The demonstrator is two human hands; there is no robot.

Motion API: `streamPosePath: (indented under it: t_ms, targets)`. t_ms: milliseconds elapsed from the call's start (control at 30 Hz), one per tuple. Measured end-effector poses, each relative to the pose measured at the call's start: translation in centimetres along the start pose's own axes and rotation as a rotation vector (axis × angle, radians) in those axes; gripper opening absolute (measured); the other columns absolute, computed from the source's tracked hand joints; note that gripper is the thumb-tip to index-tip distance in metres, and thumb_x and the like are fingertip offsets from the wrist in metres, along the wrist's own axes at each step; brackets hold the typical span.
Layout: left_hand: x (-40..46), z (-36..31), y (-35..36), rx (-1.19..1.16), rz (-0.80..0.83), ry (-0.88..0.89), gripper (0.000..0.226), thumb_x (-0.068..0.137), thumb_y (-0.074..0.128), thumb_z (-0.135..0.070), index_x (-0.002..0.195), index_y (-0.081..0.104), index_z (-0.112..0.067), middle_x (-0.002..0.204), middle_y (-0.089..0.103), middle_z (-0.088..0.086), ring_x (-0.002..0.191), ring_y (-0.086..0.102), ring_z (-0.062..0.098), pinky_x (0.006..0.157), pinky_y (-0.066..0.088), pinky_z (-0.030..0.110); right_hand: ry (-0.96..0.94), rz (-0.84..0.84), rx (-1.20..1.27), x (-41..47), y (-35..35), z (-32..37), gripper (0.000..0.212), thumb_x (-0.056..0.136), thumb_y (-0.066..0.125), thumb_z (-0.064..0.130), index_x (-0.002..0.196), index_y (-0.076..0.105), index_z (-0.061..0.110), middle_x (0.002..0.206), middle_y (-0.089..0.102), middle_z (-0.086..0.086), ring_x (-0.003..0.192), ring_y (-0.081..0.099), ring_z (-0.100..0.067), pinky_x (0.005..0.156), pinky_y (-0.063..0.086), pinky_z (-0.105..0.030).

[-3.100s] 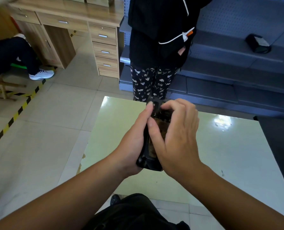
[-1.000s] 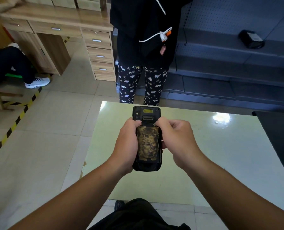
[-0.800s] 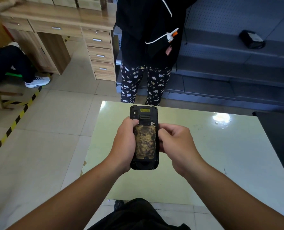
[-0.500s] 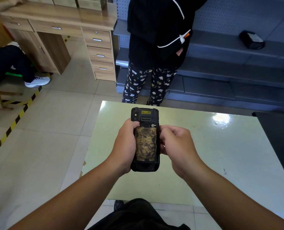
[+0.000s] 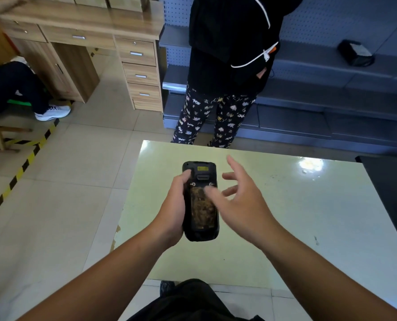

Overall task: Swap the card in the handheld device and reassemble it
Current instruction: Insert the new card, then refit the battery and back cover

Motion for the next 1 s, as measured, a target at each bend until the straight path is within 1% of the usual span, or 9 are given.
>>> streamPosePath:
  t_ms: [67,133,233,400,467,567,667,833,1000]
  targets:
    - [0.8,1.4,-0.5,-0.032,0.027,-0.077,0.069,0.100,0.029,-0.067,0.120,0.074,-0.019,0.116,0.076,0.018,0.110,0.072,0.033,0.084,0.064,0.045,-0.084,0.069,-0.189,-0.1,1.6,0.9,0.100,0.079,0.066,0.063,0.158,0.006,0.054,0.129,0.043,0.015,0.107,0.057,-0.004,0.089,0.052,-0.033]
    - [1.5,2.6,-0.7,-0.067,0.075,-0.131,0.076,0.096,0.026,-0.075,0.117,0.076,-0.023,0.119,0.076,0.015,0.110,0.073,0.028,0.071,0.064,0.036,-0.089,0.124,-0.370,0.5,3.5,0.6,0.103,0.080,0.065,0.066,0.159,0.001,0.051,0.132,0.043,0.007,0.117,0.056,-0.017,0.096,0.052,-0.039]
    - [2.6,4.0,-1.3,-0.138,0.085,-0.177,0.080,0.091,0.024,-0.082,0.115,0.078,-0.027,0.126,0.075,0.010,0.114,0.071,0.025,0.085,0.056,0.040,-0.035,0.168,-0.602,1.8,5.7,-0.6,0.093,0.088,0.062,0.060,0.161,0.007,0.041,0.139,0.040,-0.005,0.122,0.052,-0.030,0.096,0.052,-0.043]
    - [4.6,5.8,-2.2,-0.155,0.073,-0.235,0.080,0.090,0.024,-0.083,0.115,0.078,-0.029,0.125,0.075,0.007,0.115,0.071,0.023,0.084,0.058,0.037,0.030,0.152,-0.628,4.4,7.3,-2.2,0.083,0.082,0.070,0.052,0.148,0.024,0.034,0.119,0.042,-0.006,0.105,0.060,-0.033,0.081,0.055,-0.040]
    - [5.3,6.4,-2.7,-0.129,0.060,-0.257,0.081,0.091,0.024,-0.082,0.117,0.077,-0.027,0.124,0.076,0.005,0.116,0.070,0.021,0.090,0.056,0.039,0.070,0.168,-0.643,6.1,8.0,-3.4,0.079,0.078,0.074,0.053,0.140,0.030,0.031,0.111,0.041,-0.004,0.099,0.062,-0.034,0.074,0.051,-0.038]
    - [6.3,6.7,-4.8,0.092,-0.049,-0.244,0.074,0.099,0.023,-0.071,0.134,0.064,-0.021,0.121,0.073,0.001,0.113,0.068,0.018,0.103,0.051,0.047,0.153,0.194,-0.649,8.4,9.5,-6.5,0.081,0.076,0.077,0.052,0.140,0.031,0.031,0.117,0.043,-0.006,0.099,0.063,-0.033,0.072,0.050,-0.036]
    - [6.7,7.6,-8.9,0.293,-0.196,-0.249,0.059,0.106,0.026,-0.057,0.142,0.051,-0.018,0.122,0.063,-0.002,0.109,0.064,0.019,0.104,0.051,0.048,0.207,0.186,-0.710,9.8,11.5,-9.9,0.081,0.079,0.078,0.048,0.141,0.031,0.026,0.119,0.042,-0.007,0.090,0.054,-0.030,0.068,0.047,-0.035]
    - [5.6,10.0,-14.9,0.290,-0.319,-0.338,0.054,0.107,0.031,-0.053,0.133,0.058,-0.014,0.120,0.066,0.004,0.107,0.066,0.024,0.102,0.052,0.049,0.223,0.194,-0.821,10.9,14.6,-14.5,0.083,0.080,0.078,0.045,0.144,0.029,0.025,0.124,0.041,-0.010,0.085,0.046,-0.025,0.063,0.048,-0.033]
    - [4.9,11.2,-16.6,0.302,-0.352,-0.375,0.050,0.108,0.032,-0.049,0.128,0.062,-0.014,0.119,0.067,0.005,0.105,0.067,0.025,0.099,0.054,0.046,0.181,0.169,-0.871,10.5,15.5,-16.1,0.078,0.086,0.070,0.045,0.147,0.028,0.023,0.123,0.042,-0.010,0.084,0.044,-0.022,0.060,0.047,-0.029]
Point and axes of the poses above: each hand's wrist, its own x-axis towards the middle knuckle, its own y-axis out of the palm, z = x × y, the point moved 8 cm from there along x, towards the middle knuckle
